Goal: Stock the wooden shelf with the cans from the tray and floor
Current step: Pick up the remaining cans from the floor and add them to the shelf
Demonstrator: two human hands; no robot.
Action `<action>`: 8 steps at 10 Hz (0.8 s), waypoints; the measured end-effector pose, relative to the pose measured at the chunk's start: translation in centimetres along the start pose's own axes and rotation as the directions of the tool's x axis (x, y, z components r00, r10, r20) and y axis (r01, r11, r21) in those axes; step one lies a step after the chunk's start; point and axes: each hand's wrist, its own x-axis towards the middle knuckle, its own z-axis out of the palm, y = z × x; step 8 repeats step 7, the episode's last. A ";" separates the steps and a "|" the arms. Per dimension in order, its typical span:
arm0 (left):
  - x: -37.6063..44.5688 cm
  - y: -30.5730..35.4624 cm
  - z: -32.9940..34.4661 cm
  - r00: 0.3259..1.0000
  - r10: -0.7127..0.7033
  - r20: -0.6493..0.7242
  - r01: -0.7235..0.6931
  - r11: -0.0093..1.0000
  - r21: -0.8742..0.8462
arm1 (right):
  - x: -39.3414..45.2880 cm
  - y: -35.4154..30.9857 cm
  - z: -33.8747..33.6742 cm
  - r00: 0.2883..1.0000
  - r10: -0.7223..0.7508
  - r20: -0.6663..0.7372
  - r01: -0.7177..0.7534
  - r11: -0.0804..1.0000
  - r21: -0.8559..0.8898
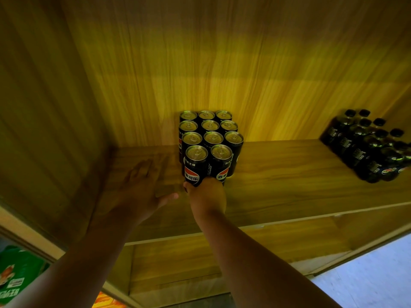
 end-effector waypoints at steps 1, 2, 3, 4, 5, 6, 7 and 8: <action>0.1 0.1 0.4 1.000 0.000 0.009 0.000 1.000 -0.027 | 0.2 0.2 -0.1 1.000 -0.002 0.014 0.002 1.000 0.001; 0.3 0.1 0.6 1.000 0.003 0.006 -0.003 0.999 -0.033 | 0.3 0.5 0.0 1.000 -0.011 0.021 0.011 1.000 0.016; 0.4 0.3 0.3 1.000 0.011 0.014 -0.011 1.000 -0.008 | 0.1 0.8 0.2 0.998 -0.043 0.043 0.041 0.997 0.067; 0.3 0.5 0.0 1.000 0.026 0.015 -0.026 1.000 0.014 | -0.1 1.7 -0.2 0.986 -0.148 0.071 0.146 0.989 0.027; -0.1 0.4 -0.2 0.999 0.027 0.035 -0.028 0.999 0.016 | -0.8 3.3 -1.4 0.940 -0.328 0.088 0.340 0.918 -0.207; -0.6 0.7 -0.4 0.998 0.007 0.056 -0.007 1.000 0.011 | -1.3 5.2 -3.2 0.808 -0.580 0.101 0.565 0.715 -0.411; -1.3 1.6 -1.2 0.997 -0.007 0.077 0.008 1.000 -0.006 | -1.1 6.8 -5.2 0.704 -0.691 0.165 0.690 0.609 -0.391; -1.3 1.6 -1.2 0.997 -0.007 0.077 0.008 1.000 -0.006 | -1.1 6.8 -5.2 0.704 -0.691 0.165 0.690 0.609 -0.391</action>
